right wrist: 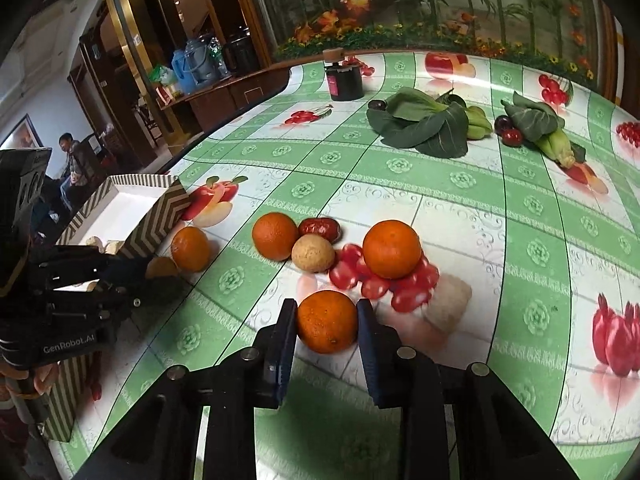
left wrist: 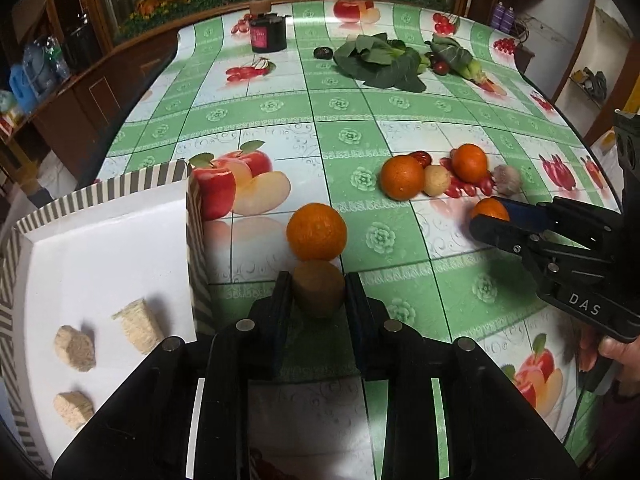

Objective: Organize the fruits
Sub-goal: 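Grasp a brown kiwi with the left tool while the right tool grasps an orange, then carry the kiwi and the orange over the white tray, then open both tools to release the kiwi and orange into the tray, then move both open tools back to the fruit on the tablecloth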

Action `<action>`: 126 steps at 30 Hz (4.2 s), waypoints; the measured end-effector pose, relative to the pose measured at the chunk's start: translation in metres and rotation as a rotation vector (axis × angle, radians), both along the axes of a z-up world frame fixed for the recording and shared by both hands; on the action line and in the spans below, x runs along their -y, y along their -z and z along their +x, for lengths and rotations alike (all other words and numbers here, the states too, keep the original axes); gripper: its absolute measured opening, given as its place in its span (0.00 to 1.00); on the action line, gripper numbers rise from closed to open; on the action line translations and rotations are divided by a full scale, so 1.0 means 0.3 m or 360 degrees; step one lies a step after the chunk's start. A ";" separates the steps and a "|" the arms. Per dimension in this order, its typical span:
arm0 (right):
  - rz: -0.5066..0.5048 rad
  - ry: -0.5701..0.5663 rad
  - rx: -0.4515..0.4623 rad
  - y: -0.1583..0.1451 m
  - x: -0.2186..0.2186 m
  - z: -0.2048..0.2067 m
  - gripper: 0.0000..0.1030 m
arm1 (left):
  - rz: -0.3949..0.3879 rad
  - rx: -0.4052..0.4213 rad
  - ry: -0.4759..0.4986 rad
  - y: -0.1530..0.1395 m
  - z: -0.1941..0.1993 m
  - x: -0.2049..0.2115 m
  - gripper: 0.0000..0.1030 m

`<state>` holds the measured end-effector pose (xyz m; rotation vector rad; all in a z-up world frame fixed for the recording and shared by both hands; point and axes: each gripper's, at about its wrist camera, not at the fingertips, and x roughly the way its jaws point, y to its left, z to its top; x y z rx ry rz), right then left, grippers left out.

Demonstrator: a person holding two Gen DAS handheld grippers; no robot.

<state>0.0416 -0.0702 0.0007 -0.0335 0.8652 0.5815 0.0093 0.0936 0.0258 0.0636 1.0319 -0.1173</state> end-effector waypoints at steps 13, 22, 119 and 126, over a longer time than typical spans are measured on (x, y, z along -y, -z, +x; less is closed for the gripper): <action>0.0115 -0.0042 0.0025 -0.056 -0.017 -0.123 0.28 | -0.0007 0.0140 -0.0070 -0.069 -0.146 -0.017 0.25; 0.0122 -0.0029 0.0027 -0.056 -0.033 -0.174 0.28 | -0.0001 0.0182 -0.0098 -0.078 -0.199 -0.012 0.25; -0.0002 -0.0775 0.0131 -0.077 -0.685 -0.400 0.32 | 0.0109 0.0079 -0.0652 -0.036 -0.427 -0.540 0.43; 0.0082 -0.0670 0.0134 -0.118 -0.575 -0.372 0.32 | 0.0084 0.0147 -0.0618 -0.081 -0.420 -0.483 0.43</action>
